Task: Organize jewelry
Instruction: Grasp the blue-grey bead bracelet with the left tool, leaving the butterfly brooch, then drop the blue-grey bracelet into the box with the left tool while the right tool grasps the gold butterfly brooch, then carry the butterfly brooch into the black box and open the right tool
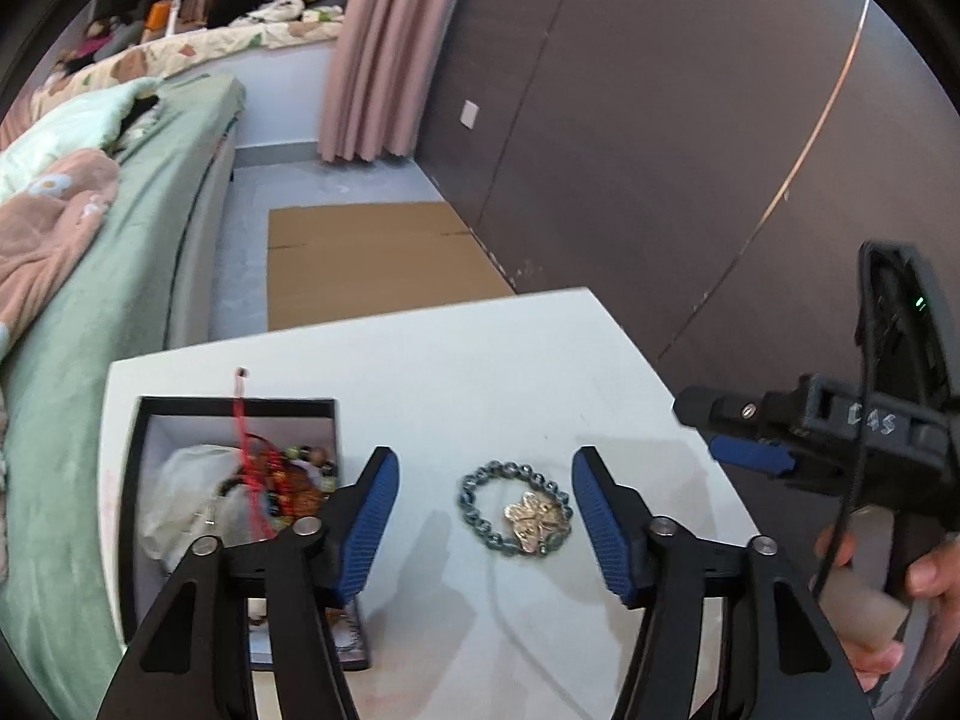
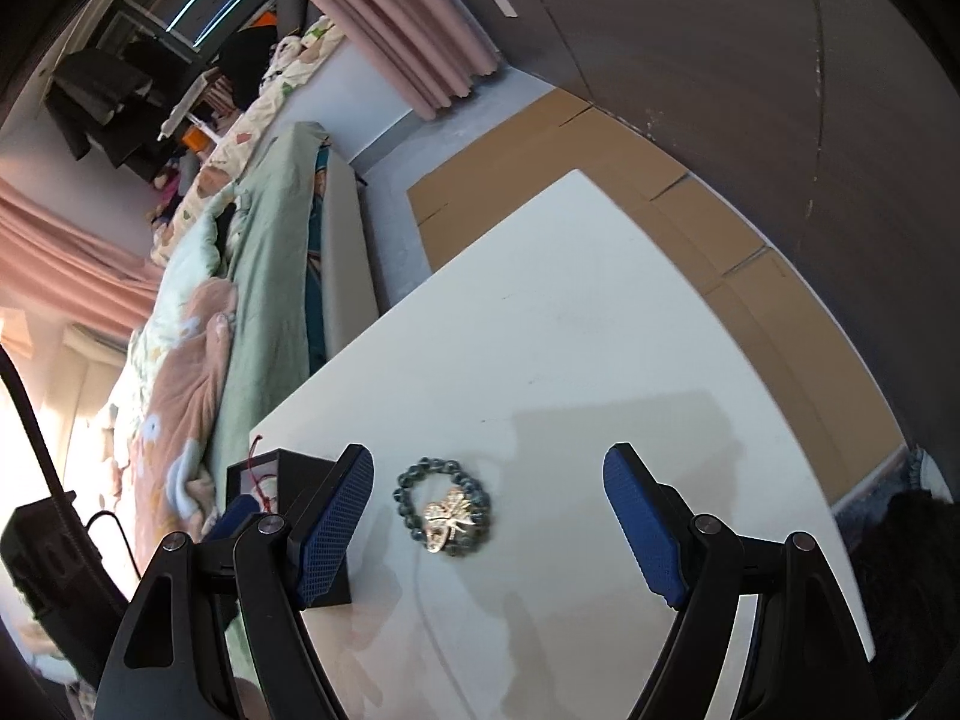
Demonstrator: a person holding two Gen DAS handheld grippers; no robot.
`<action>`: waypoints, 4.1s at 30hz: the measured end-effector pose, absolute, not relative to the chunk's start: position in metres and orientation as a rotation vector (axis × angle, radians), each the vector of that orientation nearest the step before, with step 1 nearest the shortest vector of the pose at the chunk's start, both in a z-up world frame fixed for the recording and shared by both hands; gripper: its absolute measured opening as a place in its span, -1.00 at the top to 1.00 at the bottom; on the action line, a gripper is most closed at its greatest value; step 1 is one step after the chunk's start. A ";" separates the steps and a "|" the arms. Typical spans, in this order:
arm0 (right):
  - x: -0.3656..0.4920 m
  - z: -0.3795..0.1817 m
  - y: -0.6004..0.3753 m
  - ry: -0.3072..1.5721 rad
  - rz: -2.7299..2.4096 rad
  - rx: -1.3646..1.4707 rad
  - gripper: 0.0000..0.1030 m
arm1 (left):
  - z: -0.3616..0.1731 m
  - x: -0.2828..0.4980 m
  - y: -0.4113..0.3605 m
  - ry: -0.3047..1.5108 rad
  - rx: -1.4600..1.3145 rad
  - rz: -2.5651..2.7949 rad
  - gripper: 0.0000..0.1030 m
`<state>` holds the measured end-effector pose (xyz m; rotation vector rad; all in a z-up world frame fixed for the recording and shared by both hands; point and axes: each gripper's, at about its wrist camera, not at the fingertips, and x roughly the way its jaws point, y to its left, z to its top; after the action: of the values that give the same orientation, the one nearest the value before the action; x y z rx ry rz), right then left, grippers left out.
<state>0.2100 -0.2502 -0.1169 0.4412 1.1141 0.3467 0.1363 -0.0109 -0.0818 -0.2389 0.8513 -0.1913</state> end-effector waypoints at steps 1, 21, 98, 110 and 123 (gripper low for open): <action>0.210 -0.116 -0.253 1.113 0.346 0.441 -0.55 | -0.085 0.139 -0.014 0.860 -0.232 -0.192 -0.15; 0.208 -0.110 -0.288 1.105 0.339 0.445 -0.55 | -0.147 0.173 -0.061 1.008 -0.029 -0.025 0.32; 0.191 -0.105 -0.167 1.056 0.508 0.301 0.16 | -0.061 0.113 0.116 0.807 -0.562 -0.026 -0.31; 0.161 -0.078 -0.126 0.931 0.767 0.371 0.13 | -0.051 0.097 0.126 0.787 -0.580 0.012 -0.32; 0.162 -0.072 -0.163 0.911 0.690 0.385 -0.63 | -0.029 0.067 0.109 0.763 -0.504 0.034 -0.32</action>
<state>0.1619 -0.1630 -0.0722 0.3846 0.9115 0.6901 0.0674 0.1085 -0.0289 -0.5043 0.7629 0.0343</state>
